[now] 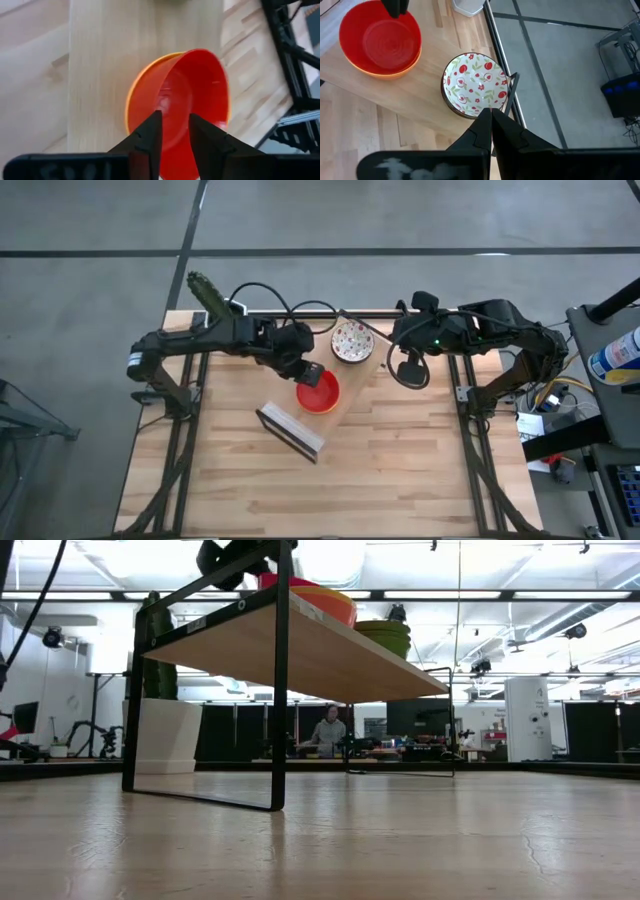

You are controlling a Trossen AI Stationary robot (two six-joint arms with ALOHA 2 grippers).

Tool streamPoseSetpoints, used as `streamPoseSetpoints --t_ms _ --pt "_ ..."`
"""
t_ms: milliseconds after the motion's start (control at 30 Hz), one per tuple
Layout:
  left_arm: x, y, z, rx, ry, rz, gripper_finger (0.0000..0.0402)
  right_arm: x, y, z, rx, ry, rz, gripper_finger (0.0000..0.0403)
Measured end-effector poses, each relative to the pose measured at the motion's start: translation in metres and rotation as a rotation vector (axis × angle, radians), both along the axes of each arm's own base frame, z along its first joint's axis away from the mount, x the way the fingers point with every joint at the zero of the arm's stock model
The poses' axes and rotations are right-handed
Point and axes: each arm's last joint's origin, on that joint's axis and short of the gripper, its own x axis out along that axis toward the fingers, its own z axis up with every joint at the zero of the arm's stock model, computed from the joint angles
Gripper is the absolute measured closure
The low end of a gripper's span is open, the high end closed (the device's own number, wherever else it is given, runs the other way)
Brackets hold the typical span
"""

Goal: Pick & Place Mini bowls
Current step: Stack the red bowl on the top of the yellow bowl on the shelf, then return to home position

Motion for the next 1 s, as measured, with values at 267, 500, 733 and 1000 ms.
streamPoseSetpoints --t_ms 267,500,733,1000 --pt "0.000 0.001 -0.003 0.008 -0.003 -0.001 0.0305 0.000 0.000 0.000 0.003 -0.003 -0.003 0.0394" --pt "0.000 0.002 -0.004 0.022 0.005 -0.007 0.0305 0.000 0.000 0.000 0.004 -0.005 -0.004 0.0394" --pt "0.000 -0.019 0.014 -0.042 -0.123 -0.058 0.0305 0.002 0.000 0.001 -0.007 -0.019 0.011 0.0394" --pt "-0.005 -0.024 -0.003 -0.079 0.021 -0.035 0.0305 0.002 0.000 0.002 -0.007 -0.022 0.013 0.0394"
